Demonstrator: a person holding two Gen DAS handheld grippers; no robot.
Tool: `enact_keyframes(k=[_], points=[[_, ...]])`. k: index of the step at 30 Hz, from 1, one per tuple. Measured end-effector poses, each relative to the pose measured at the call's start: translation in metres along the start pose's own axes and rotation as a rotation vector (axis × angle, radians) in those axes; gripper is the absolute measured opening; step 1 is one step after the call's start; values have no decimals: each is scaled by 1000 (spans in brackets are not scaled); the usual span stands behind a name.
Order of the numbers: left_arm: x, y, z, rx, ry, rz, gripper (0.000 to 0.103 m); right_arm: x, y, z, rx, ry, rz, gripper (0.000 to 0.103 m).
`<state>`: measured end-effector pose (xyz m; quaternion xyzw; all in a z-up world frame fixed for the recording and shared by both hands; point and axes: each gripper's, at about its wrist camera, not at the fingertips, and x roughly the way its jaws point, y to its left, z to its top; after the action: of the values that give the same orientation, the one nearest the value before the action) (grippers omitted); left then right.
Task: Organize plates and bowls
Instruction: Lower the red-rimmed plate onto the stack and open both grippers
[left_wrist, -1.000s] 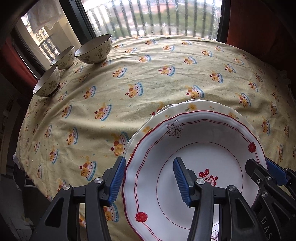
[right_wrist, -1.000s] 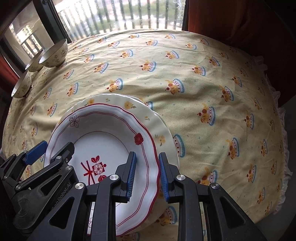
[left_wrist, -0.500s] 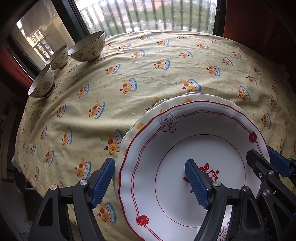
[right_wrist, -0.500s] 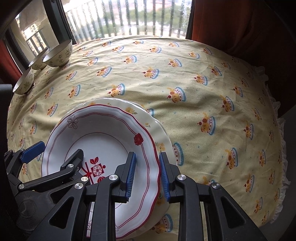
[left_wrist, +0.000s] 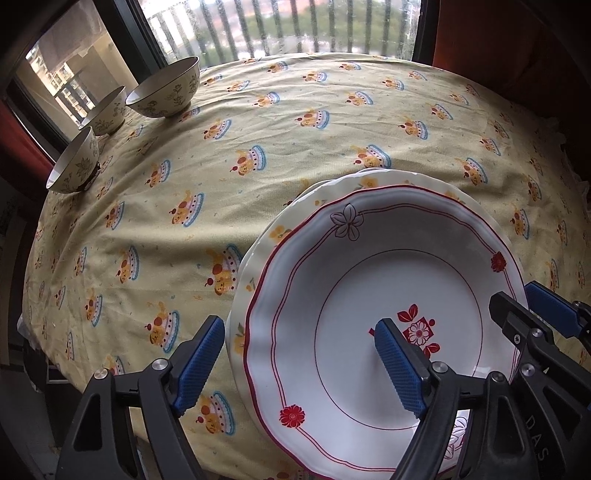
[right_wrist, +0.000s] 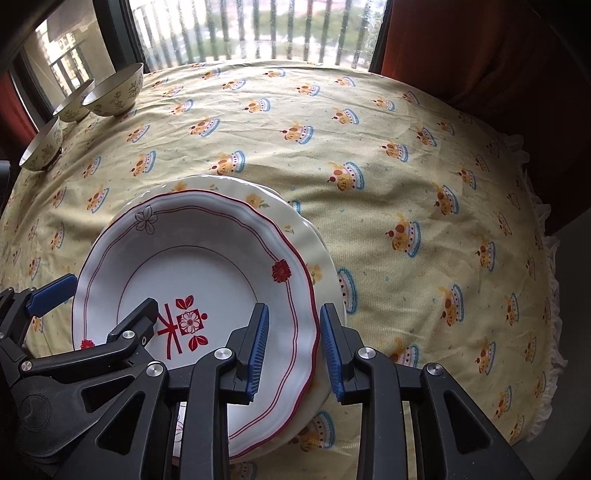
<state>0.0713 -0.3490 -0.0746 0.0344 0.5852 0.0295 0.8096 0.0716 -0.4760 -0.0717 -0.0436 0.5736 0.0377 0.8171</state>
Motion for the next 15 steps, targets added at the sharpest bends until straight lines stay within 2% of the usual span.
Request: enact_keyframes(k=[2, 4, 8, 10, 13, 15], points=[[-2, 4, 2, -3, -8, -1, 85, -3, -1, 2, 12, -5, 6, 43], [-4, 11, 3, -19, -10, -14, 86, -6, -1, 3, 22, -16, 4, 54], [-1, 30, 7, -49, -15, -48, 88, -9, 0, 8, 49, -30, 35, 68], [2, 39, 9, -50, -21, -59, 88, -9, 4, 9, 60, -32, 39, 82], [4, 51, 12, -27, -31, -66, 89, -10, 17, 10, 62, -40, 25, 83], [4, 64, 15, -34, -26, -125, 89, -11, 26, 12, 78, -51, 9, 83]])
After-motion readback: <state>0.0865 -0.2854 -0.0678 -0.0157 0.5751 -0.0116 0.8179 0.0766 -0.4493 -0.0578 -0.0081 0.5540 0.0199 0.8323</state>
